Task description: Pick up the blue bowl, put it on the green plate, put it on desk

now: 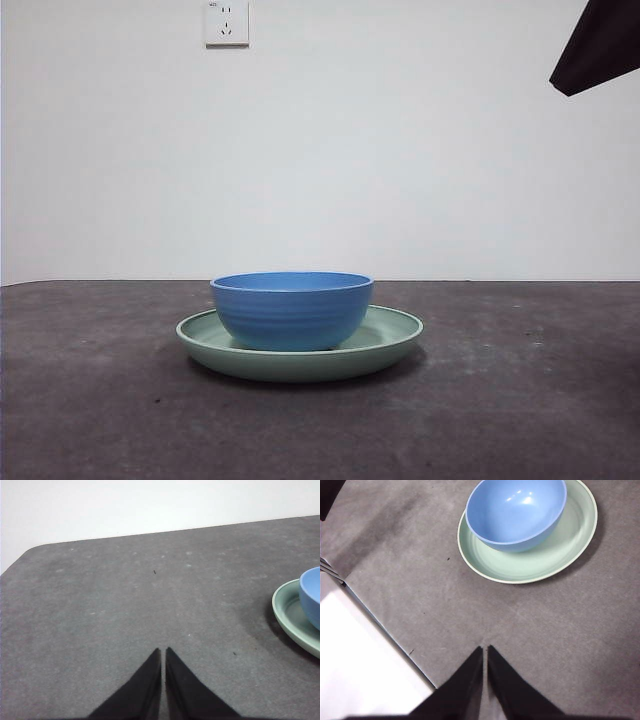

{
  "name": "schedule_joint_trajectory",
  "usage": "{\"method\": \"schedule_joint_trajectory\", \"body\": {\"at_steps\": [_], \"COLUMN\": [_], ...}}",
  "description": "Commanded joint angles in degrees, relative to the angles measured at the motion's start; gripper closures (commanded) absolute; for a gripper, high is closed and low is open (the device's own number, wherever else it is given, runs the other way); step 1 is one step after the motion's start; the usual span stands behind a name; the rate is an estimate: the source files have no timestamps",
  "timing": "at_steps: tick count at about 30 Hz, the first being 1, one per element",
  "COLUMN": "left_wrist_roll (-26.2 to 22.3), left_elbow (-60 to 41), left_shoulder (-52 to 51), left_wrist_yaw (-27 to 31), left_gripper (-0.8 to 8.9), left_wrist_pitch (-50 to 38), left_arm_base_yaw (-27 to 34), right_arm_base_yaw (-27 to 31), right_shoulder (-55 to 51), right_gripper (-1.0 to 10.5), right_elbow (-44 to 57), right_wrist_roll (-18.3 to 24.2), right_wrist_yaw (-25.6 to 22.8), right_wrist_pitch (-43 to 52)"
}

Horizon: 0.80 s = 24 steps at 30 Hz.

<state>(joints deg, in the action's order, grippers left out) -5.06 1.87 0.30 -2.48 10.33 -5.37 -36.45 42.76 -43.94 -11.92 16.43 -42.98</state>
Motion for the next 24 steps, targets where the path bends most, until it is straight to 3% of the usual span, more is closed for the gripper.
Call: {"method": "schedule_joint_trajectory", "body": {"at_steps": [1,22,24], "left_wrist_roll": [0.2,0.2,0.2], "left_elbow": [-1.2,-1.2,-1.2], "left_shoulder": [-0.1,-0.1,-0.1], "left_wrist_yaw": [0.1,0.1,0.1], "left_gripper": [7.99,7.99,7.99], "left_wrist_pitch": [0.4,0.4,0.4], "left_arm_base_yaw": [0.0,0.0,0.0], "right_arm_base_yaw": [-0.5,-0.5,0.8], "right_shoulder": [0.2,0.2,-0.8], "right_gripper": [9.4,9.4,9.4], "right_elbow": [-0.4,-0.4,-0.4], "right_wrist_roll": [0.4,0.4,3.6], "right_wrist_yaw": [0.0,0.0,-1.2], "right_wrist_pitch": [0.6,0.5,0.6]}}
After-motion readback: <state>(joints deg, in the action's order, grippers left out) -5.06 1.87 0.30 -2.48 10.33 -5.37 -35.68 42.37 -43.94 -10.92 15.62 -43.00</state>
